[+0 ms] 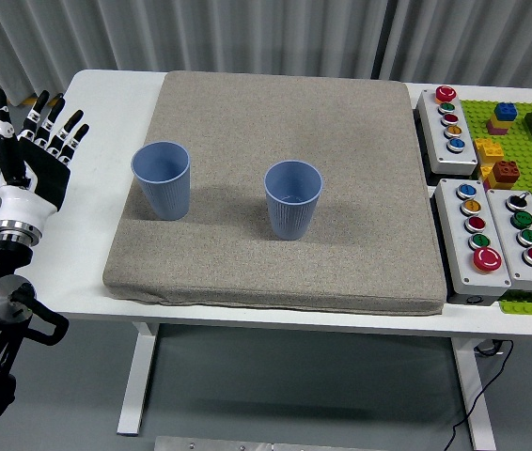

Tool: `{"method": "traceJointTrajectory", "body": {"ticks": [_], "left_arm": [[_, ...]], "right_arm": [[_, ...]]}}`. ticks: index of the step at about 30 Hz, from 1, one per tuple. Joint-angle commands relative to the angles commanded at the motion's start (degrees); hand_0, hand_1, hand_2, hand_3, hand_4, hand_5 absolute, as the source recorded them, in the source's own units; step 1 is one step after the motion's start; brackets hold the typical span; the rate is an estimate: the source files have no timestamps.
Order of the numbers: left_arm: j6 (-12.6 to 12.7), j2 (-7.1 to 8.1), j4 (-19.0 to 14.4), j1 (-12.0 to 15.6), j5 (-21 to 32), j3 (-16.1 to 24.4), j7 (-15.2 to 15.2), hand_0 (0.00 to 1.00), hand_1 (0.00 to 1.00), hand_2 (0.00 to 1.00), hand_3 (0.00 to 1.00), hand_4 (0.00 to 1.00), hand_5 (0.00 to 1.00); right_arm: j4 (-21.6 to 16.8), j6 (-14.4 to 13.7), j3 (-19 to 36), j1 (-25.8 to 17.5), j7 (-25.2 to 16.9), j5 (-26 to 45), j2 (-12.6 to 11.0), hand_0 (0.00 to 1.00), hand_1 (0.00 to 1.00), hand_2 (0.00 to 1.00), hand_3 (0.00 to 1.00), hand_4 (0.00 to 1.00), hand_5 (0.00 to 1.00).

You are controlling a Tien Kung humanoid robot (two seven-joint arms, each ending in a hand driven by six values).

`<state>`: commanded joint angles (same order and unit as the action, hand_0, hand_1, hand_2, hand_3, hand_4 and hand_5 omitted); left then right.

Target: Pick cup pour cup place

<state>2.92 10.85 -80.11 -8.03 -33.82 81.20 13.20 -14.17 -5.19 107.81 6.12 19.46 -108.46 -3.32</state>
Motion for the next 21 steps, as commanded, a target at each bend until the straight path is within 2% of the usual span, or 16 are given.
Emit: {"method": "traceJointTrajectory", "body": {"ticks": [2,4,5,11,21], "left_arm": [[4.2,-0.33,-1.0,0.3,0.3,-2.2,2.2,0.857,0.854,0.962,0.966,0.920,0.998],[7.1,-0.45,-1.4,0.3,0.0,-3.3,3.0,0.857,0.854,0.962,0.966,0.920,0.998],[7.6,-0.49,-1.5,0.3,-0.2,-3.5,3.1,0.857,0.854,0.962,0.966,0.920,0.998],[7.7,-0.44,-1.5,0.2,-1.0,-3.4,2.9,0.857,0.856,0.965,0.969,0.922,0.998],[6.4,-0.43,-1.6,0.0,-2.3,-4.1,2.0,0.857,0.856,0.966,0.970,0.926,0.998]], "right_arm": [[0.0,0.0,0.0,0.1,0.0,0.0,-0.1,0.651,0.652,0.576,0.591,0.002,0.034],[0.0,0.0,0.0,0.1,0.0,0.0,-0.1,0.651,0.652,0.576,0.591,0.002,0.034],[0.0,0.0,0.0,0.2,0.0,0.0,-0.1,0.651,0.652,0.576,0.591,0.002,0.034],[0.0,0.0,0.0,0.2,0.0,0.0,-0.1,0.651,0.652,0.575,0.591,0.002,0.036],[0.0,0.0,0.0,0.2,0.0,-0.1,0.0,0.651,0.652,0.575,0.591,0.002,0.036]]}}
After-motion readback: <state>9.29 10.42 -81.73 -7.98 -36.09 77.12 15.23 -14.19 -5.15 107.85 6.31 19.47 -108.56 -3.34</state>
